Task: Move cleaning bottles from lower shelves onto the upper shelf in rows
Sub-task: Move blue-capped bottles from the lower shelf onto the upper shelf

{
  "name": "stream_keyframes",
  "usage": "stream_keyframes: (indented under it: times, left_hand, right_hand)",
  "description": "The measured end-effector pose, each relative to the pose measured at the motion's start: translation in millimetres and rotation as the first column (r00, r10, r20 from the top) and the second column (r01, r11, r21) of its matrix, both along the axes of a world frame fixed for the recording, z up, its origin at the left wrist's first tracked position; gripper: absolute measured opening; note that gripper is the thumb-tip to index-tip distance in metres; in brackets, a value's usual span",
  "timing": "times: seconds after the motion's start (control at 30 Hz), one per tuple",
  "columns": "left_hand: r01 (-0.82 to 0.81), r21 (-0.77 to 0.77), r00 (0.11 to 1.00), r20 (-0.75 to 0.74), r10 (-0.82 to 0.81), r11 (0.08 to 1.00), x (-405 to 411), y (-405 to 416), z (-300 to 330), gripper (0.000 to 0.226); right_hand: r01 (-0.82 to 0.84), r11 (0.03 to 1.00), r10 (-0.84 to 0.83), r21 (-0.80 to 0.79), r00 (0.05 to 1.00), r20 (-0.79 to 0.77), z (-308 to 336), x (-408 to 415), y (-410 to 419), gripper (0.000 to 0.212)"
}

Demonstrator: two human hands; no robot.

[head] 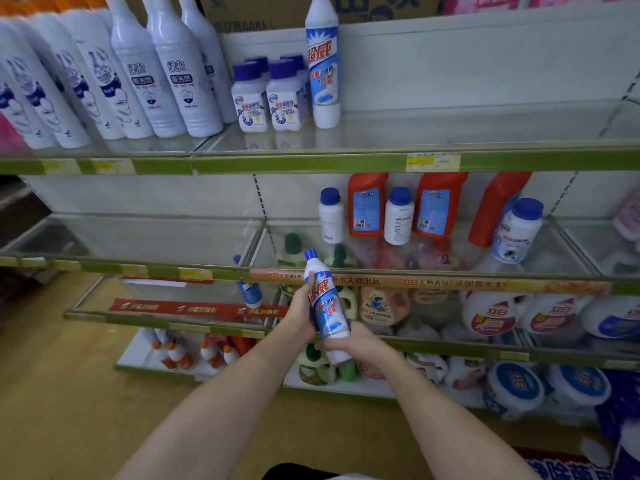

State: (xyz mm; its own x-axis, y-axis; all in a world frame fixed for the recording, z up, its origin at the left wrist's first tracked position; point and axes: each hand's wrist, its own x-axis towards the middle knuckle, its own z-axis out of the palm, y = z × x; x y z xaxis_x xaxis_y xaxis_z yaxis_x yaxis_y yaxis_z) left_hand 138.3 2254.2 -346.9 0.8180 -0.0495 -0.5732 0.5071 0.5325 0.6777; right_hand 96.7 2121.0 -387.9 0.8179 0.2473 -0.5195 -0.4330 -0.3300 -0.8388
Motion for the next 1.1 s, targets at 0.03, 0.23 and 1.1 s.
stream_keyframes:
  times: [0.03,0.23,1.1]
  left_hand:
    - [0.005,-0.002,1.000,0.000,-0.005,1.000,0.0,-0.3,0.1,0.044]
    - [0.041,0.007,0.999,-0.020,-0.041,0.999,-0.3,6.0,-3.9,0.057]
    - [-0.041,0.222,0.954,0.299,-0.028,0.974,22.9,14.5,109.8,0.050]
  right_hand:
    - [0.017,1.000,-0.017,0.001,1.000,0.009,-3.0,-0.1,1.4,0.070]
    - [0.050,0.997,-0.051,0.051,0.999,0.017,-12.0,-7.9,4.4,0.073]
    - [0.015,0.992,-0.050,0.127,0.960,0.276,94.6,32.0,18.5,0.070]
